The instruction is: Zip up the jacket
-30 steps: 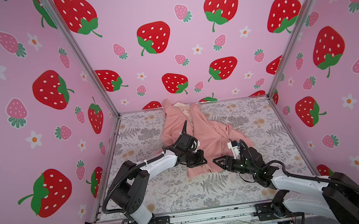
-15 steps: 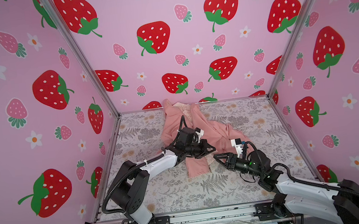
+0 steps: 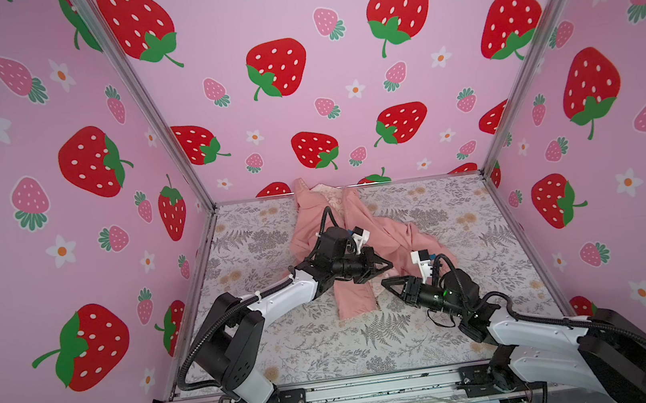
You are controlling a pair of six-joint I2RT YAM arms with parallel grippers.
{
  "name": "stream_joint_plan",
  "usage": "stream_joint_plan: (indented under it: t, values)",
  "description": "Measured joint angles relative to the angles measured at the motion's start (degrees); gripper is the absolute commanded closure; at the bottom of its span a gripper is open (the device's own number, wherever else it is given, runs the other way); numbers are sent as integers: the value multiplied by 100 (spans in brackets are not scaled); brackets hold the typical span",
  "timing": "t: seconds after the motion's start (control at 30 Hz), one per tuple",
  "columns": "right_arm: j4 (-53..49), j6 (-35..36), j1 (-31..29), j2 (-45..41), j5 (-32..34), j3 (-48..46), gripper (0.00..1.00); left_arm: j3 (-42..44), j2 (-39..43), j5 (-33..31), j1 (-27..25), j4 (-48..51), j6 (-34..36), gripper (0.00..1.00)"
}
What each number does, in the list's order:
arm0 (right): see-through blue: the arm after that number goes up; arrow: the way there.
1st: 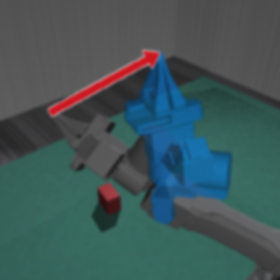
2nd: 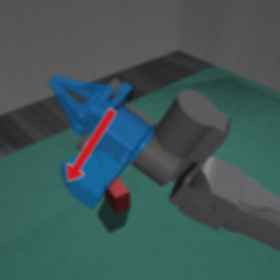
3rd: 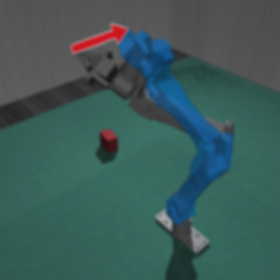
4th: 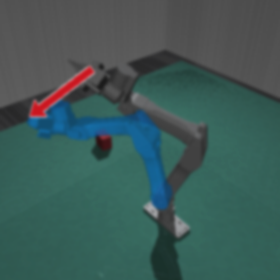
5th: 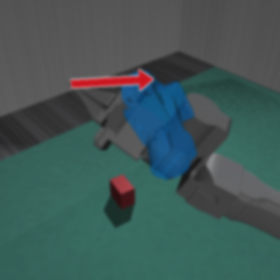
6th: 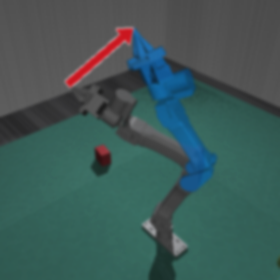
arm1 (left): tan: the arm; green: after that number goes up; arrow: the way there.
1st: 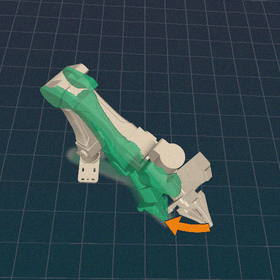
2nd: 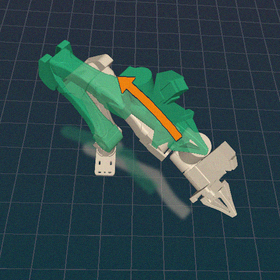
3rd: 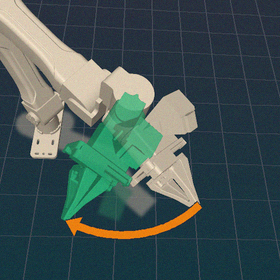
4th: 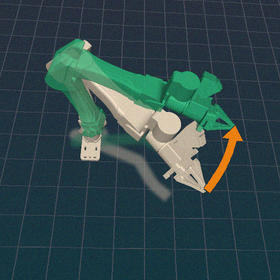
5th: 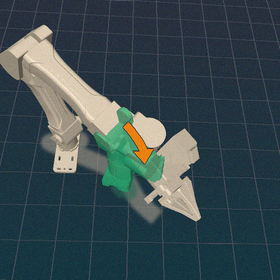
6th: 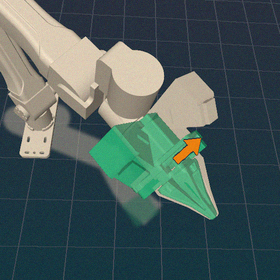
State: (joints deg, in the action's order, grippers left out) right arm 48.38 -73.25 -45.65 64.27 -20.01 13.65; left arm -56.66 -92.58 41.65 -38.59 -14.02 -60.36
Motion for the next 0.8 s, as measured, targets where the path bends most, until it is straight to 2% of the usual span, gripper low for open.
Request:
stream_joint_plan:
  t: [0.17,0.33,0.4,0.47,0.53,0.63,0.8]
  values:
    - [-2,142,284,90,-37,7,65,201,236,0,0,-120,-33,100]
    - [-68,286,356,59,-114,9,54,407,243,-7,7,-127,-39,100]
    - [-166,315,356,-63,-116,4,47,426,243,-7,17,-127,-37,100]
    - [-243,310,356,-310,-90,-7,31,446,243,-4,17,-138,-39,100]
    - [-267,315,380,-581,-31,-39,27,468,243,-2,17,-166,-59,100]
    - [-262,278,448,-748,24,-90,26,476,243,-2,22,-234,-105,100]
    - [-199,168,544,-393,31,-92,41,610,243,-2,22,-417,-184,100]
